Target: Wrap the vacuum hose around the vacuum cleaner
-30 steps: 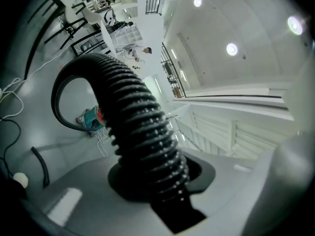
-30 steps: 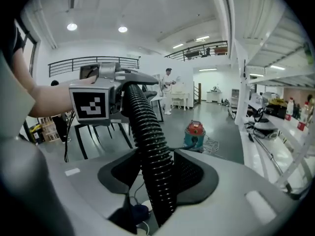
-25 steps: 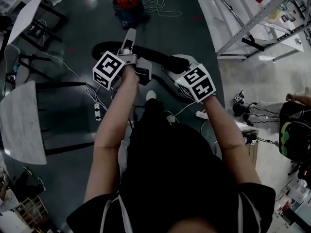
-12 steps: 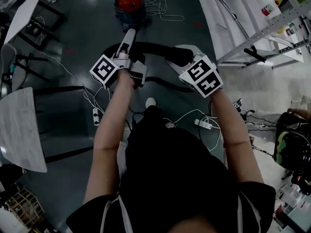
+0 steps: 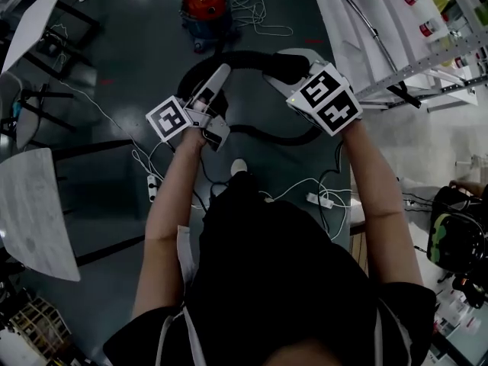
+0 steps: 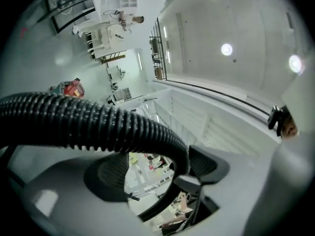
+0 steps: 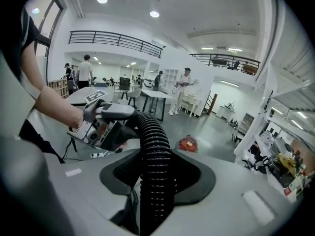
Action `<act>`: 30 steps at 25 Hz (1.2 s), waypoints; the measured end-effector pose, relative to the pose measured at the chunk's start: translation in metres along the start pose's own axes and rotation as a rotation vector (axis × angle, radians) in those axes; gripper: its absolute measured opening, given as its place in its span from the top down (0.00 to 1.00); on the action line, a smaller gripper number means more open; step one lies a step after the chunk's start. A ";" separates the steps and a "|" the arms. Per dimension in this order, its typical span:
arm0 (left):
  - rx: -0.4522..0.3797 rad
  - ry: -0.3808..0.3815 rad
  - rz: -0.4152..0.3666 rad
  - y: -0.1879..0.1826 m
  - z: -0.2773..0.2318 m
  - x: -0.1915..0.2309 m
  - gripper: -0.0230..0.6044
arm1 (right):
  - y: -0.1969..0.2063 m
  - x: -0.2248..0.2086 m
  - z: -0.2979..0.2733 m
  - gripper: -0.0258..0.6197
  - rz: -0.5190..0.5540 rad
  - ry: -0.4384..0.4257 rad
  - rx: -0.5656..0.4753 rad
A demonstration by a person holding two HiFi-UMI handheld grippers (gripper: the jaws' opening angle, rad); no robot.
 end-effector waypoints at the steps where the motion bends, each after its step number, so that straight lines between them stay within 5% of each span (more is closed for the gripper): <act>1: 0.007 0.001 0.000 -0.002 0.002 0.003 0.37 | -0.004 -0.003 -0.005 0.68 -0.002 -0.003 0.004; 6: 0.124 -0.032 0.001 0.012 0.016 0.021 0.40 | -0.035 -0.005 -0.029 0.68 0.014 -0.022 0.012; 10: 0.295 -0.104 -0.198 0.020 0.017 0.031 0.45 | -0.063 -0.001 -0.045 0.68 0.012 -0.039 -0.001; 15: 0.440 -0.066 -0.358 0.020 0.000 0.031 0.46 | -0.085 -0.001 -0.060 0.68 0.004 -0.028 0.018; 22: 0.527 -0.005 -0.384 0.055 -0.024 0.047 0.46 | -0.108 -0.019 -0.064 0.68 0.008 -0.008 0.042; 30: 0.459 -0.028 -0.564 0.075 -0.056 0.051 0.45 | -0.105 -0.042 -0.066 0.68 -0.058 -0.014 0.012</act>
Point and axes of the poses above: the fingertips, and each gripper's own axes: z backward along the fingers, x to its left, y out of its underside, the point moved 5 cm from there along z, backward along the fingers, and after that the axes turned 15 degrees about y, right-handed, at the moved point
